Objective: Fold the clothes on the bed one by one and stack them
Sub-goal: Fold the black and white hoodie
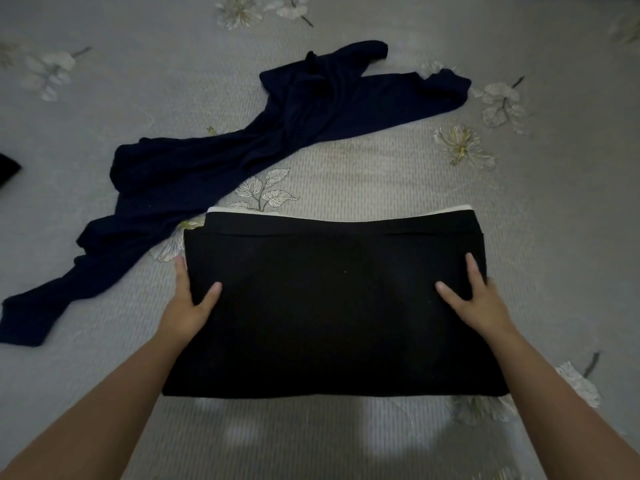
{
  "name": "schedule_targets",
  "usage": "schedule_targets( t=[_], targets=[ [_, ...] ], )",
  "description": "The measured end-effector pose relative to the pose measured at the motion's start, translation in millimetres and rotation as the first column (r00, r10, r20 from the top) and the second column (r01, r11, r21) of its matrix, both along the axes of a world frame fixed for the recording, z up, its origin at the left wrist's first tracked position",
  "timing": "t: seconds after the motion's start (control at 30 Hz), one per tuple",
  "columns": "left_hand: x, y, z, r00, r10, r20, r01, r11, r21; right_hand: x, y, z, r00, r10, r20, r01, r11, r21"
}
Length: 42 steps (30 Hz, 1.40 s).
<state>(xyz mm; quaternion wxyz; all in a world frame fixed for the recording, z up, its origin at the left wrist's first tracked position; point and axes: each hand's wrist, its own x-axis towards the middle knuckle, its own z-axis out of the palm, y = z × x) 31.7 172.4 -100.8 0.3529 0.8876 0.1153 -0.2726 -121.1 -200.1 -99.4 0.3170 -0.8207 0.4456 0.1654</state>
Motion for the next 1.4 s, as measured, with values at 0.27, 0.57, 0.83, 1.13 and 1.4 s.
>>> schedule_targets(
  t=[0.27,0.57,0.83,1.13,1.4],
  targets=[
    [6.0,-8.6,-2.7,0.986,-0.137,-0.097,0.145,0.986,0.078,17.9,27.7,0.4,0.999,-0.030,-0.034,0.032,0.996,0.078],
    [26.9,-58.5,85.3,0.891,-0.421,0.169,0.398,0.905,0.153,-15.6,32.6,100.9,0.996,-0.084,-0.018,0.080,0.986,-0.147],
    [9.3,-199.3,236.0,0.640,-0.606,0.473,0.665,0.745,0.053,-120.9,-12.3,277.0,0.890,-0.364,0.276,0.448,0.814,-0.371],
    [-130.0,-364.0,377.2,0.363,-0.618,0.698,0.884,0.466,-0.047,-319.7,-43.1,410.3,0.649,-0.557,0.519,0.760,0.429,-0.489],
    [-336.7,-490.6,435.1,0.131,-0.600,0.789,0.971,0.239,0.021,-533.9,-80.9,449.9,0.468,-0.609,0.641,0.869,0.184,-0.460]
  ],
)
